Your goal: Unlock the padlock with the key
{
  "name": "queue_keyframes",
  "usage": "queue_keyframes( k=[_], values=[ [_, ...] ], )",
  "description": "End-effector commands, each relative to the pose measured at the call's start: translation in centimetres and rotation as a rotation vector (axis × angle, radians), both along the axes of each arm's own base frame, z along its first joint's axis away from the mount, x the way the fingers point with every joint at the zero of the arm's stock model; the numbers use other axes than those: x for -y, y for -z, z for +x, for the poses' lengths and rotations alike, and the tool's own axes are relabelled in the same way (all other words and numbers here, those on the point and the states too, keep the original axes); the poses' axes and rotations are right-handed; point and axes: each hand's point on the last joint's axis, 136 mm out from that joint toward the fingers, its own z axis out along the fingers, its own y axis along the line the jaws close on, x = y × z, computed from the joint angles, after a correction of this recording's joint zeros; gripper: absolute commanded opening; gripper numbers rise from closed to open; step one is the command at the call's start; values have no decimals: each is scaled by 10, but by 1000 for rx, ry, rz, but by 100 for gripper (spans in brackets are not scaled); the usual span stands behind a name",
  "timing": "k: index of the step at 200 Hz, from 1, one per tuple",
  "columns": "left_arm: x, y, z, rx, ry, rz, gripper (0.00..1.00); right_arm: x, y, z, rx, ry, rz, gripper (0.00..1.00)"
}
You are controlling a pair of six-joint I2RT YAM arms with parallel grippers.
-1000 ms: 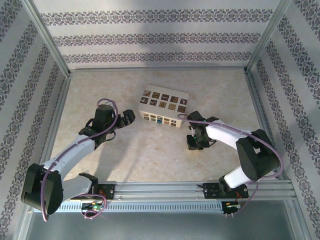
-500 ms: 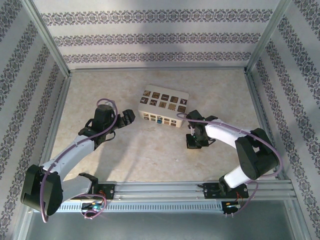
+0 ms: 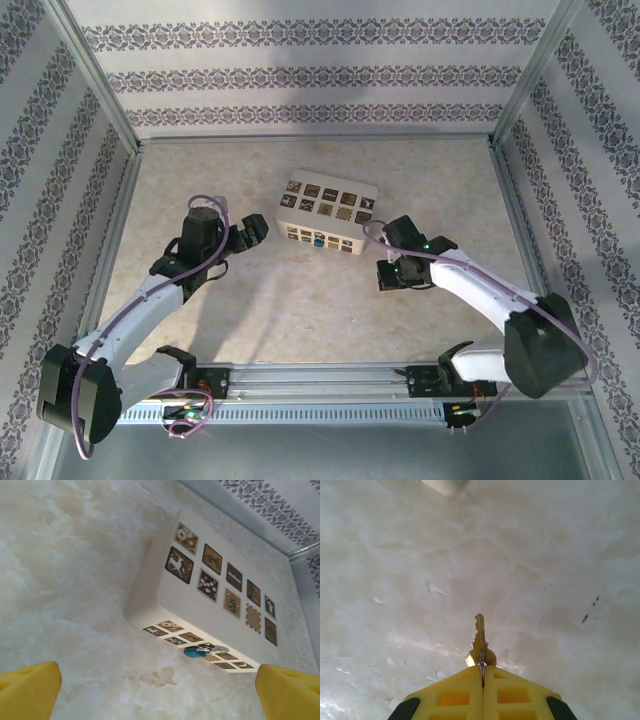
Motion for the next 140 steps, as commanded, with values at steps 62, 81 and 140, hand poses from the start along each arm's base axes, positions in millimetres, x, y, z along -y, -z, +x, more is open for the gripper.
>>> queue_keyframes(
  k=[62,81,140],
  values=[
    [48,-74,-2,134,252,-167,93,-45,-100,18,480,-263,144,0],
    [66,-89,-6,155,350,-206,89,-56,-121,18,574,-320,171,0],
    [109,-126,-25,220,559,-263,77,-84,-167,14,764,-473,192,0]
  ],
)
